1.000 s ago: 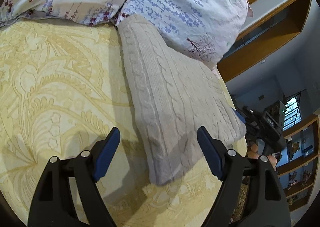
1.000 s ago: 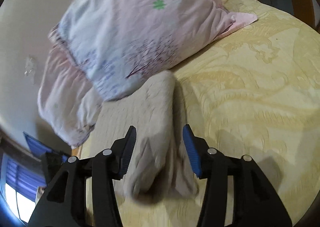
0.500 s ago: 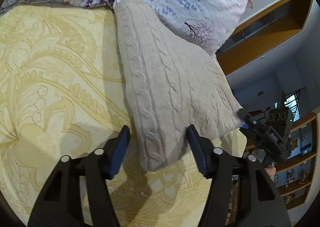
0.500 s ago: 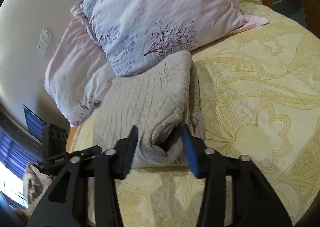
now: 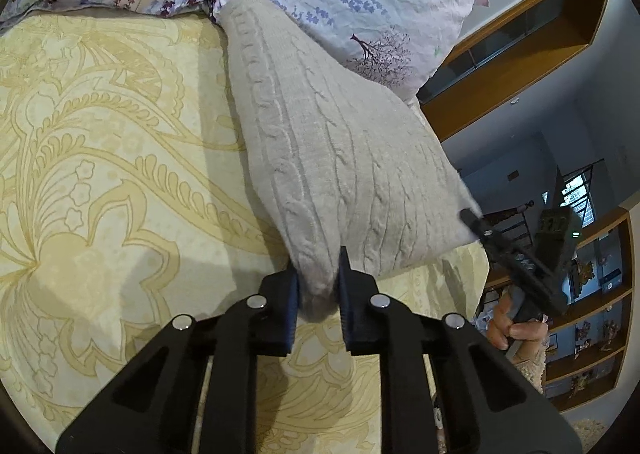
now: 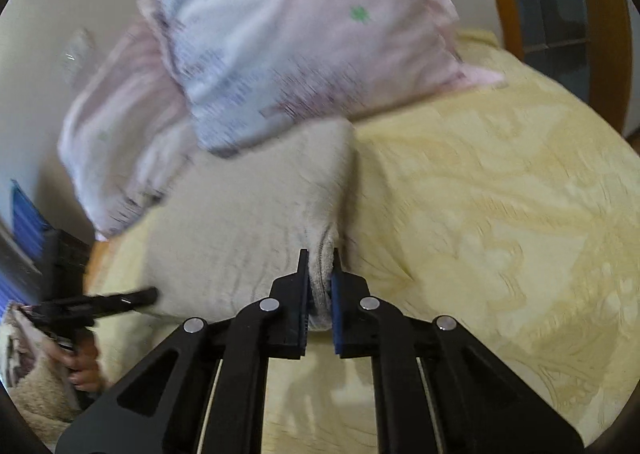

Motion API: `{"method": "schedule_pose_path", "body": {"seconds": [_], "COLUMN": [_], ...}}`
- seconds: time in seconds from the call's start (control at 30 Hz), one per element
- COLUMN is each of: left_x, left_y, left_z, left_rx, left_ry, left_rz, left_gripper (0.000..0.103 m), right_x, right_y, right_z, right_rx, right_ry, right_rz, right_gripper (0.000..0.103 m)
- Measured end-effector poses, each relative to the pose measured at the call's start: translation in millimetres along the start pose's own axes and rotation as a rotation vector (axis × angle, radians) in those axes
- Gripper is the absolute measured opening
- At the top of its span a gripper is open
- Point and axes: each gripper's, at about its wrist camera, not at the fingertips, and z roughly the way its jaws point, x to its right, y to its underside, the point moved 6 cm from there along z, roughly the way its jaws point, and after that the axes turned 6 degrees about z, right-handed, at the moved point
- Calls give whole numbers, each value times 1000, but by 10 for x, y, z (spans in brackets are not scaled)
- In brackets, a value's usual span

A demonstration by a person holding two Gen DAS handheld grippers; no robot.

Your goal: Fold small clothes

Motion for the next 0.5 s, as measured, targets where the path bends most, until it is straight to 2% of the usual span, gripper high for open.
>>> {"method": "schedule_pose_path", "body": {"seconds": [0.07,0.23,0.37,0.4,0.47,0.5], "left_x": [-14,-13,26,39,55,43], "left_y": [16,32,19,1,-82,-158], "left_z": [15,45,-14,-68,-165,-243], "left_rx": [-2,-4,-3,9,45,78], "left_ry": [-3,-39,-49,-55,-57,-64], "left_rz": [-1,23,48,59,71,67], "left_gripper": [17,18,27,31,59,63], "right_x": [105,113,76,74,81,79], "right_y": [65,82,54,18,-92,-200], "right_z": [100,137,101,74,23,-11], "right_rx": [-33,-38,-63,-73,-67,-50], "right_ry": [25,58,56,38,17,-7], "right_rz": [24,-9,-19,0,35,61], "right_gripper": [9,9,13,17,40,44]}}
